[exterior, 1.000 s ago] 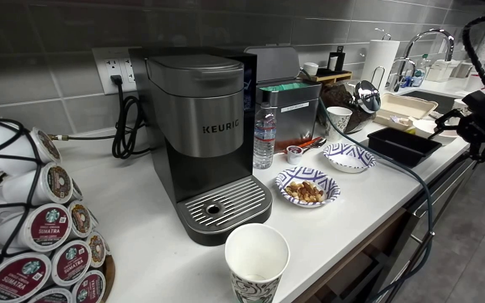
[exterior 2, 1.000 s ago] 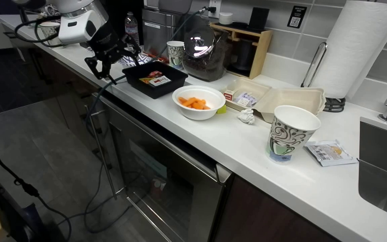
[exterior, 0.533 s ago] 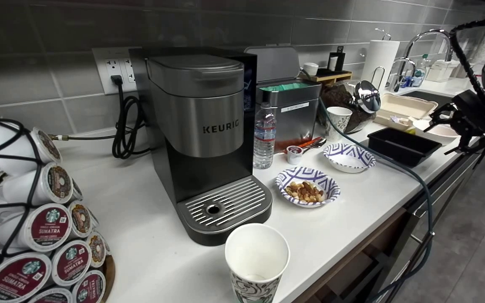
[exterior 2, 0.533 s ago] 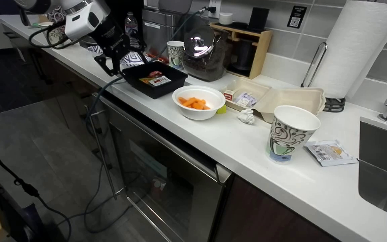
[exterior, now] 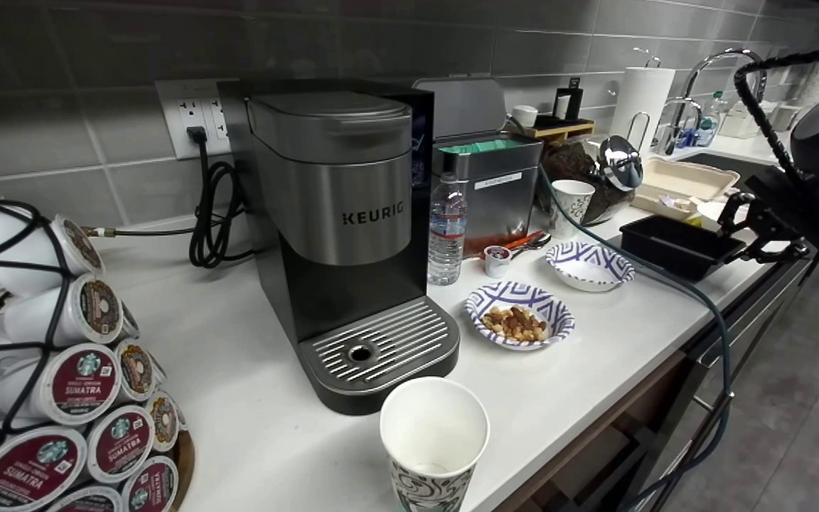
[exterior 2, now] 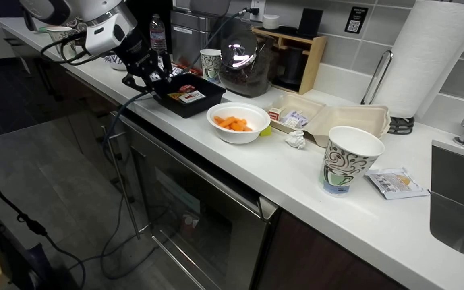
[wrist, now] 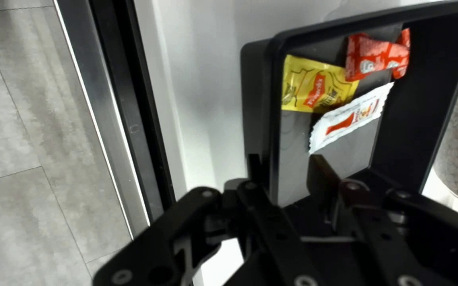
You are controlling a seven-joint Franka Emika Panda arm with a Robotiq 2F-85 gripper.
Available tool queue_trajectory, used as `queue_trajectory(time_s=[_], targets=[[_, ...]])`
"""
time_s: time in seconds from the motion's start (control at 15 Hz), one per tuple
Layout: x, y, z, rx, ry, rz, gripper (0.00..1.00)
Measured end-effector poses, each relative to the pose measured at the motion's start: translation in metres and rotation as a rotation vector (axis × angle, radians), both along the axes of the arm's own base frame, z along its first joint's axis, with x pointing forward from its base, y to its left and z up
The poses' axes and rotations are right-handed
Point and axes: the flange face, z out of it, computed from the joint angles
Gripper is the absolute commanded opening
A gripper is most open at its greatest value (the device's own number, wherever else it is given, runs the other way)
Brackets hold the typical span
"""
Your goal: Remove the black box from the counter.
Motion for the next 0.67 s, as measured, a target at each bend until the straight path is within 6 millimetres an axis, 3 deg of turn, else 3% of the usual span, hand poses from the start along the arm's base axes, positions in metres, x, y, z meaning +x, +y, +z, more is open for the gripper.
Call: queue_trajectory(time_s=[0.2, 0.67], targets=[[-0.001, 0.000, -0.012, 0.002, 0.026, 0.000, 0.00], [-0.005, -0.014, -0.014, -0.010, 0.033, -0.014, 0.03]])
